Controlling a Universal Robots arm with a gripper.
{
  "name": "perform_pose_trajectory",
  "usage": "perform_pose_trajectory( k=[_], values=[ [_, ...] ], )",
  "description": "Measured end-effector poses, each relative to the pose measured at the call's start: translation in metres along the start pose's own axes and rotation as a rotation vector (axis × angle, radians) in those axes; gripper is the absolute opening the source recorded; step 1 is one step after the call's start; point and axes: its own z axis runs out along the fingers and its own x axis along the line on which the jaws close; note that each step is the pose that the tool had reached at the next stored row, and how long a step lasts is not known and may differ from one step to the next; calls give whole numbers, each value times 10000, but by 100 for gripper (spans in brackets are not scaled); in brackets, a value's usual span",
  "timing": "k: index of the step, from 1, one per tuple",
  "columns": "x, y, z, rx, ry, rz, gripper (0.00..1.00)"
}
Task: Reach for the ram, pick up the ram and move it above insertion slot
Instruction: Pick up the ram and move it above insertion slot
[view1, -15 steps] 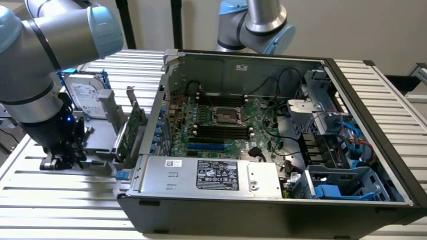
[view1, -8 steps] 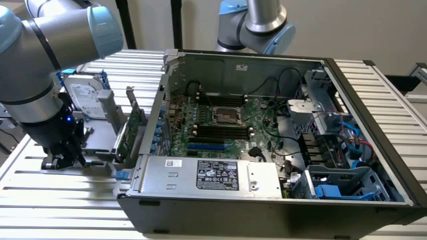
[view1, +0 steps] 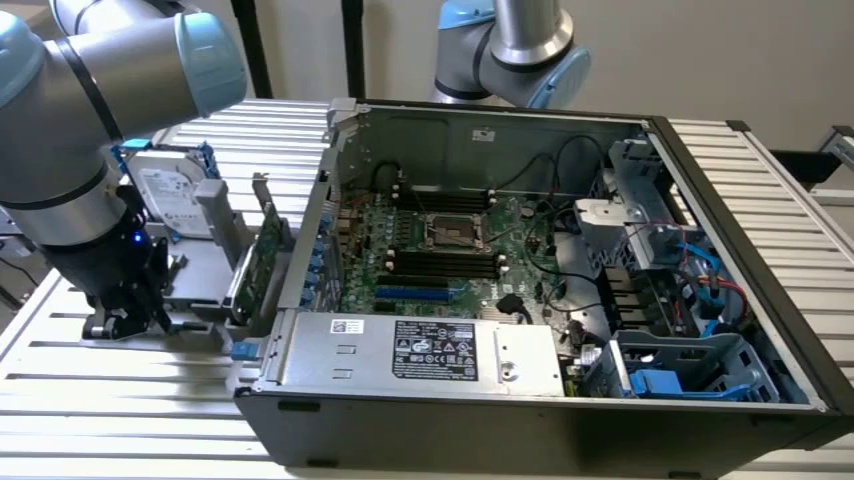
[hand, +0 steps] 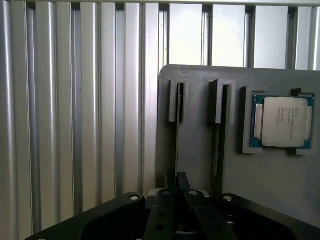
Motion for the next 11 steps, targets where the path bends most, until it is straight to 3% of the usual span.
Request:
perform_pose_trajectory(
  k=[11],
  values=[
    [0, -5, 0, 3, -7, 258, 13]
  ],
)
